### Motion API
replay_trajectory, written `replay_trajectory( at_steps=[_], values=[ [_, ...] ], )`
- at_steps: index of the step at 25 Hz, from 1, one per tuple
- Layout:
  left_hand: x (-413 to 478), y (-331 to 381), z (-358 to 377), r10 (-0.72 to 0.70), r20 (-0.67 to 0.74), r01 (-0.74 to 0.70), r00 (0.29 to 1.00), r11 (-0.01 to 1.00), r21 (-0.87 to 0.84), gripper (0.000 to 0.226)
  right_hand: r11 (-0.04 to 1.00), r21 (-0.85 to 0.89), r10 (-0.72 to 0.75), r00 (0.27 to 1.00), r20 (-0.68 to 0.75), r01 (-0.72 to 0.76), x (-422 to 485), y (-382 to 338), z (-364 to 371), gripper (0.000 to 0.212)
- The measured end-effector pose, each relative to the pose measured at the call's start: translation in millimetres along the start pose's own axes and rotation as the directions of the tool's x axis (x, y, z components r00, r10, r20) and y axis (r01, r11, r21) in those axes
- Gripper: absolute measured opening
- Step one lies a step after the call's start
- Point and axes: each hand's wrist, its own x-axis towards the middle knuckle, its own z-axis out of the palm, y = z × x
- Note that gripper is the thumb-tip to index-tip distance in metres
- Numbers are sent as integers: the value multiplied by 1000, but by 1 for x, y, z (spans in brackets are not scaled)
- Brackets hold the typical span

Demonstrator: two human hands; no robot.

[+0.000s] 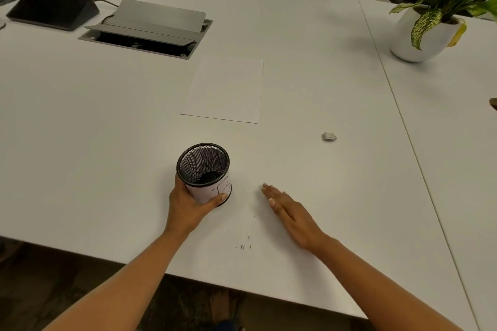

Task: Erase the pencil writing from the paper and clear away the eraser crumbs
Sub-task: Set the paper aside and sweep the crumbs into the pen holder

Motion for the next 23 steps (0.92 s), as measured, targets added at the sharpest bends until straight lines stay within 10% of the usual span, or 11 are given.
replay_trajectory(
  at_steps=[4,8,10,13,16,23],
  values=[
    [-16,-1,-4,-16,-11,16,1000,1000,-9,94,863,-465,-117,974,196,198,-9,1,33,51],
    [-25,0,-11,-23,-4,23,1000,1000,-15,90,971,-69,-197,930,312,229,-32,-6,40,42],
    [-28,1,-14,-34,14,35,999,999,-23,91,987,145,-90,987,132,70,-29,-8,27,35],
    [-38,2,-19,-42,42,43,998,999,-28,91,999,9,54,996,-77,-53,-21,-7,18,40],
    [-50,2,-28,-54,81,57,995,997,-44,90,965,-260,-29,998,63,45,-31,-5,42,43],
    [-89,5,-52,-47,175,58,983,997,-59,84,997,60,53,999,4,-53,-52,-19,50,40]
  ],
)
